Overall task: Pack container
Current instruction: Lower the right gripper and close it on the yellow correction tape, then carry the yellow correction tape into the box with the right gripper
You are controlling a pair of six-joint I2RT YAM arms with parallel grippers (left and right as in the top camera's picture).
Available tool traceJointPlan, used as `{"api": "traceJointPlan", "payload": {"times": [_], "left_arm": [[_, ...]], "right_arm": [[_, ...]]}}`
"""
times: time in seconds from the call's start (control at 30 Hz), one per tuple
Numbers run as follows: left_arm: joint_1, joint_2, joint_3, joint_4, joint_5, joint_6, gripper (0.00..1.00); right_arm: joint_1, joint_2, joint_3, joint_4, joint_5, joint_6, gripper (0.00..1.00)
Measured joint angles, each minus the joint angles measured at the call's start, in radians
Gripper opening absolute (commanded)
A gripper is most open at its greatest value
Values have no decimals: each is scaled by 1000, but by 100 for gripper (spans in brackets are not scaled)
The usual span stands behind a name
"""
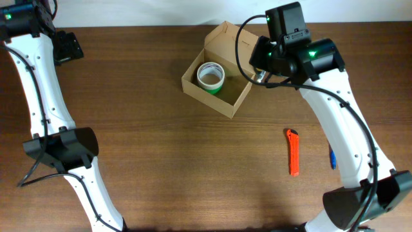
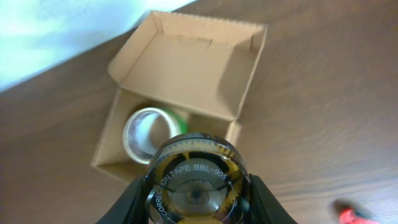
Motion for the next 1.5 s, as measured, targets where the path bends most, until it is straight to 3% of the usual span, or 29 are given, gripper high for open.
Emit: {"api": "traceJointPlan", "payload": {"times": [0.2, 0.47, 1.5], "left_arm": [[0, 0, 0, 0, 0, 0, 100], [0, 0, 0, 0, 0, 0, 100], [0, 0, 0, 0, 0, 0, 100]], "right_arm": [[21, 95, 2, 1, -72, 190, 22], [76, 245, 2, 22, -115, 301, 21], [56, 383, 2, 50, -98, 329, 21]]}}
